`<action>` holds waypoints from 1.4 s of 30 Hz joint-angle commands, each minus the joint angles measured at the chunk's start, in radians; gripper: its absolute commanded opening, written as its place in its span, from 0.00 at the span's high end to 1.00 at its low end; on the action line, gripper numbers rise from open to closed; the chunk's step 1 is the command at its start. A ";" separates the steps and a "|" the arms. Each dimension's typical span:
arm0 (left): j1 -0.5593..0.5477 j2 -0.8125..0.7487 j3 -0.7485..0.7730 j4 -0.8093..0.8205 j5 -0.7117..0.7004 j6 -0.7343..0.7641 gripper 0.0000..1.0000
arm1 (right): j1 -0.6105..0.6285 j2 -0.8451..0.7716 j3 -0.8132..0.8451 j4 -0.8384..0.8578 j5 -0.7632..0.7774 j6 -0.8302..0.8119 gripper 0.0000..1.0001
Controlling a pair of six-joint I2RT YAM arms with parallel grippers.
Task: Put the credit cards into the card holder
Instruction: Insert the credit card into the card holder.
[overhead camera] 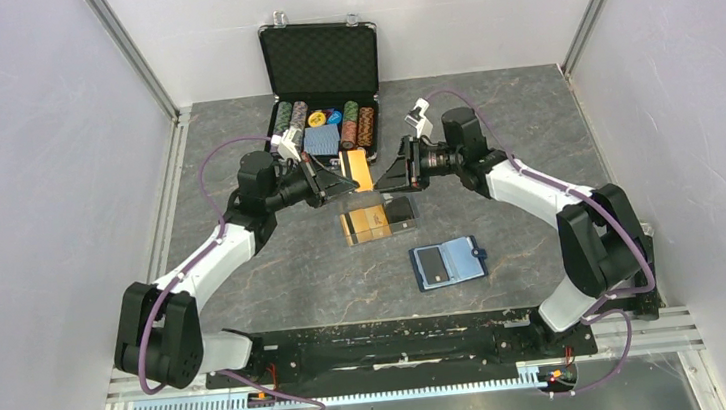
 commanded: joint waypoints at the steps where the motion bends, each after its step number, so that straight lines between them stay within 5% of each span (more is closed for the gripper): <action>1: 0.001 -0.021 0.003 0.047 0.028 -0.021 0.98 | 0.001 -0.012 -0.016 0.036 -0.013 -0.002 0.65; 42: 0.000 -0.016 0.007 0.057 0.082 -0.027 0.98 | 0.024 0.048 0.003 0.089 0.004 0.005 0.64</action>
